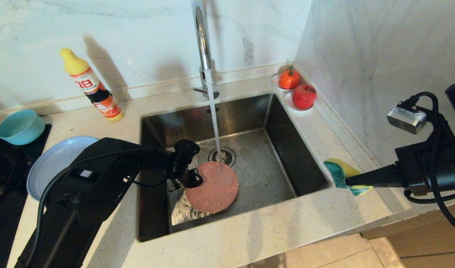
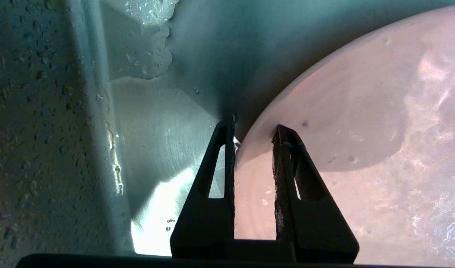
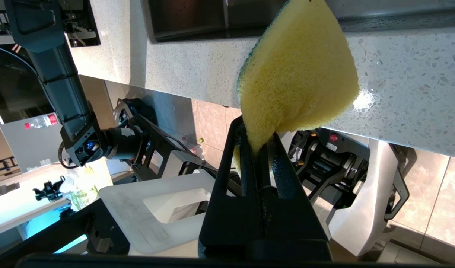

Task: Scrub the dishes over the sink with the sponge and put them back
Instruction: Rinse the plate

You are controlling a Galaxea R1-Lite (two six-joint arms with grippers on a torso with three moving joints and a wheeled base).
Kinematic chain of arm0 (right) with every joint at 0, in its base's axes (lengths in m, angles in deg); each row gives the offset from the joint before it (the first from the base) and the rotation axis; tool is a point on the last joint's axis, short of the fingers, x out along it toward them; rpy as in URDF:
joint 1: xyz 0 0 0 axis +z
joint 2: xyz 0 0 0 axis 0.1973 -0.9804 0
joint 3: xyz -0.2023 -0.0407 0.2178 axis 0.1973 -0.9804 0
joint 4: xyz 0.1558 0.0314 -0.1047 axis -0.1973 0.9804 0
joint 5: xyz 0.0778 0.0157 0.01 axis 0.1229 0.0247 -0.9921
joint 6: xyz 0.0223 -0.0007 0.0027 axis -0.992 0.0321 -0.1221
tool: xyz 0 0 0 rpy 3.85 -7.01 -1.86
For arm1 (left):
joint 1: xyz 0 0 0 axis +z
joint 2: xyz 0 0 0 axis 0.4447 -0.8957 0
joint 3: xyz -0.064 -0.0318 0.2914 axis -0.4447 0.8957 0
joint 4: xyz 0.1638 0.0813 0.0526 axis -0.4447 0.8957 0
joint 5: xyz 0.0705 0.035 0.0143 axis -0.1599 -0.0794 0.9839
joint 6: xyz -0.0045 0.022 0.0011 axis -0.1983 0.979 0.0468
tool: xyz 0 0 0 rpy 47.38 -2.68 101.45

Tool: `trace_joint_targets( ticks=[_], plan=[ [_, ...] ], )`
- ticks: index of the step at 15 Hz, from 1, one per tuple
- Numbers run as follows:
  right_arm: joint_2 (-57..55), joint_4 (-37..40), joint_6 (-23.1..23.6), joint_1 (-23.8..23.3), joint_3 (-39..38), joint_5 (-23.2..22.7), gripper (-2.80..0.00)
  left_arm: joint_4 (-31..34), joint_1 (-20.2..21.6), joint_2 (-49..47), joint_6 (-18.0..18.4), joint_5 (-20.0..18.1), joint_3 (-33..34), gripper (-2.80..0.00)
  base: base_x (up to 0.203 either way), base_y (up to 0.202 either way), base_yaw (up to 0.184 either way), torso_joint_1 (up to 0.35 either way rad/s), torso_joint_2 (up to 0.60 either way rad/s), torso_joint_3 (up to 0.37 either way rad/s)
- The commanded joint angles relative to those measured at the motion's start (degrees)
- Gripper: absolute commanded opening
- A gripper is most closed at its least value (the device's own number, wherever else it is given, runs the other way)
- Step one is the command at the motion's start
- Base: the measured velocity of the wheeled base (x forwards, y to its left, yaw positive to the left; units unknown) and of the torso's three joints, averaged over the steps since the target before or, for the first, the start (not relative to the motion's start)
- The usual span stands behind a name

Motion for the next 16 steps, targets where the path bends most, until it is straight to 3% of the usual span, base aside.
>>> trace_joint_targets(
  ticks=[1, 5, 16],
  plan=[
    [-0.15, 0.15, -0.11, 0.01, 0.17, -0.22, -2.80, 0.07, 0.01, -0.02, -0.21, 0.09, 0.10, -2.80, 0.000, 0.000, 0.000, 0.000, 0.00, 0.000],
    [0.33, 0.15, -0.13, 0.04, 0.53, -0.29, -2.80, 0.15, 0.01, 1.21, -0.21, 0.06, 1.20, -2.80, 0.000, 0.000, 0.000, 0.000, 0.00, 0.000],
    [0.46, 0.15, -0.19, -0.08, -0.50, -0.30, -2.80, 0.07, 0.01, 13.94, -1.69, -0.47, 12.57, -2.80, 0.000, 0.000, 0.000, 0.000, 0.00, 0.000]
  ],
)
